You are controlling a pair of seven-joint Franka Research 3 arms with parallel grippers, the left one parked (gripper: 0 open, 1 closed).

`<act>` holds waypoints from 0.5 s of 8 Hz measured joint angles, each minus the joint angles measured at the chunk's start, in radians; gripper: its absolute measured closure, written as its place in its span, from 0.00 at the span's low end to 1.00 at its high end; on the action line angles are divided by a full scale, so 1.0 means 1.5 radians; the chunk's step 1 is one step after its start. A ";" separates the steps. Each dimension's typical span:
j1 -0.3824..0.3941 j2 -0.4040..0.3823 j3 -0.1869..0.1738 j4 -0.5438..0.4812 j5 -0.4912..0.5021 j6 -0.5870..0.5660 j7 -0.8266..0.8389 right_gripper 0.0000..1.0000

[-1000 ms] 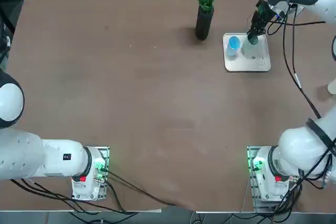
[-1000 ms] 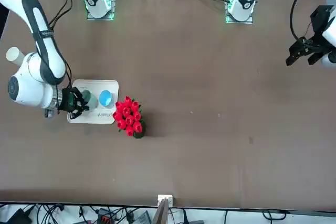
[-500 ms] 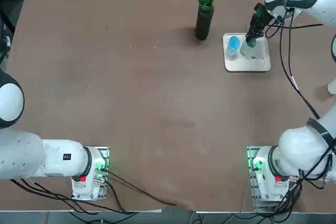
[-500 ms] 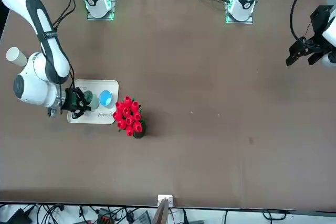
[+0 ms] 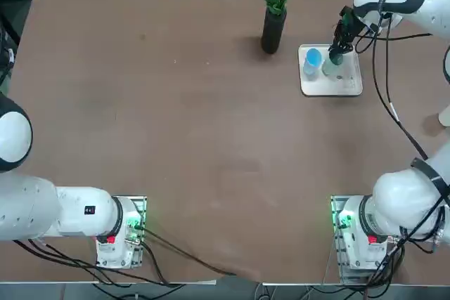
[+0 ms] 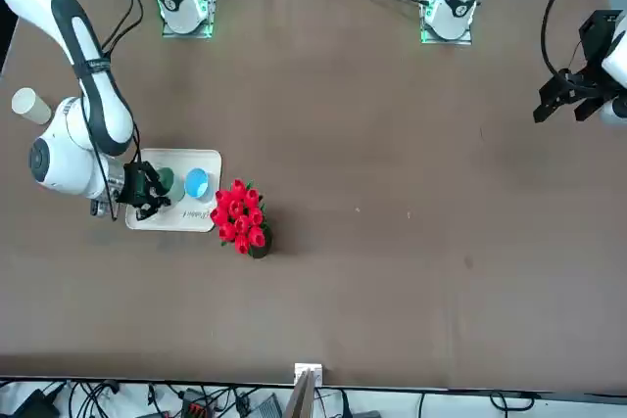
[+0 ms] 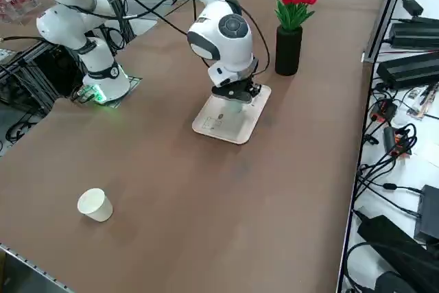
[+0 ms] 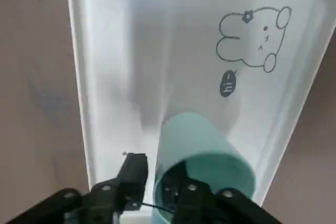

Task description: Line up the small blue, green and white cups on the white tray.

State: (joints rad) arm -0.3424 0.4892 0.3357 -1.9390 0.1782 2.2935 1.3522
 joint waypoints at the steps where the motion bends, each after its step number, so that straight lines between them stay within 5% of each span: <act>1: 0.000 -0.005 -0.001 0.001 -0.002 0.000 0.000 0.55; 4: -0.001 -0.062 -0.002 0.024 -0.017 -0.099 -0.012 0.05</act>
State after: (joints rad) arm -0.3441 0.3965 0.3334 -1.9030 0.1529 2.1449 1.3338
